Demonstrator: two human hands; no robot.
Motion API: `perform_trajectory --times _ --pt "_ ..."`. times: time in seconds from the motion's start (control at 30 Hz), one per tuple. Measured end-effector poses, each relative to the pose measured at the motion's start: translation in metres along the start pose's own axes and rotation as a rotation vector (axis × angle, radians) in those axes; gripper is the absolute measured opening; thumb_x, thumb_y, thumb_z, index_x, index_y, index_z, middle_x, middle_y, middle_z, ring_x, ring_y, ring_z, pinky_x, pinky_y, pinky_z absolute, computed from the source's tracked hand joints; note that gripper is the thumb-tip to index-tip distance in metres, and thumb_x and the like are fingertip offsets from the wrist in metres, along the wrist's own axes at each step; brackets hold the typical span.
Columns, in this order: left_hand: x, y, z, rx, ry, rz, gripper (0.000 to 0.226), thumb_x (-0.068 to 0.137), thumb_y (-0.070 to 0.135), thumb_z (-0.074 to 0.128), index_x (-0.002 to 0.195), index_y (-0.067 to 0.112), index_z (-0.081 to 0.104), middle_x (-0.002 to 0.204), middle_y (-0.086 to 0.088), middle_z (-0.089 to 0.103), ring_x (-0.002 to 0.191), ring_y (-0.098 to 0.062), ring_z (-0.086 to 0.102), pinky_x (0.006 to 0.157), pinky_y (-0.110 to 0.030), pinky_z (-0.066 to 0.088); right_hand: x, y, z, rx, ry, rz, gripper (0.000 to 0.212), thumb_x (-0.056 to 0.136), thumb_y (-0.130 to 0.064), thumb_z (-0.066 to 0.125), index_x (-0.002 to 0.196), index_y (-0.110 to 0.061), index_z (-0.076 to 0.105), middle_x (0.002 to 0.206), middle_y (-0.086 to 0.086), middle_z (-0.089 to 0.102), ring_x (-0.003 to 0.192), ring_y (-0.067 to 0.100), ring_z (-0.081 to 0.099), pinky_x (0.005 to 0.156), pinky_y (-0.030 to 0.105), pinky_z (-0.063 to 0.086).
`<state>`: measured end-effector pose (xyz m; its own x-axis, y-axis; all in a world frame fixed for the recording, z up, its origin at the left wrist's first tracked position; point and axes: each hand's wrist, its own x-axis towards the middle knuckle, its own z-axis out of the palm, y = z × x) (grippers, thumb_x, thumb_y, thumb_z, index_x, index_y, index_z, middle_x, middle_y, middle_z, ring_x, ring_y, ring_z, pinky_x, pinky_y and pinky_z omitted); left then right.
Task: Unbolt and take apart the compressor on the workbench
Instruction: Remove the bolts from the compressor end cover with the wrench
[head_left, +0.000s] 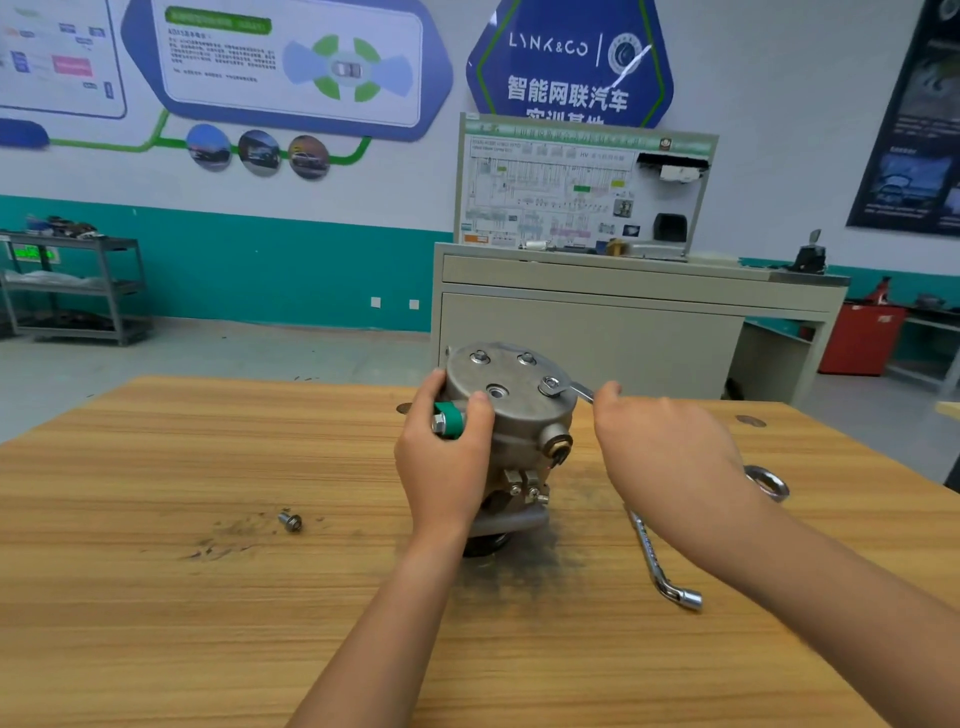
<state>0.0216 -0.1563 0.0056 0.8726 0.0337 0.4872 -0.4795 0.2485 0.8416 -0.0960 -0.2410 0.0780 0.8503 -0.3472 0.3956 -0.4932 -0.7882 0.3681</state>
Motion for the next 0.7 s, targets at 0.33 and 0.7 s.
perform_trajectory --times 0.33,0.7 --pt "0.019 -0.004 -0.018 -0.138 -0.065 -0.093 0.022 0.087 0.012 0.060 0.106 0.024 0.062 0.104 0.007 0.064 0.095 -0.002 0.059 0.078 -0.017 0.050 0.027 0.036 0.049 0.101 0.578 -0.176 0.037 0.088 -0.028 0.042 0.074 -0.006 0.068 0.051 0.006 0.054 0.039 0.021 0.049 0.040 0.025 0.037" --pt "0.032 -0.002 -0.026 -0.173 -0.128 -0.136 0.025 0.086 0.005 0.055 0.095 0.025 0.068 0.087 0.010 0.069 0.075 0.006 0.062 0.062 -0.016 0.048 0.139 0.007 0.031 0.119 0.538 -0.435 0.028 0.098 -0.014 0.040 0.115 0.001 0.056 0.124 0.021 0.056 0.116 0.033 0.053 0.097 0.044 0.036"
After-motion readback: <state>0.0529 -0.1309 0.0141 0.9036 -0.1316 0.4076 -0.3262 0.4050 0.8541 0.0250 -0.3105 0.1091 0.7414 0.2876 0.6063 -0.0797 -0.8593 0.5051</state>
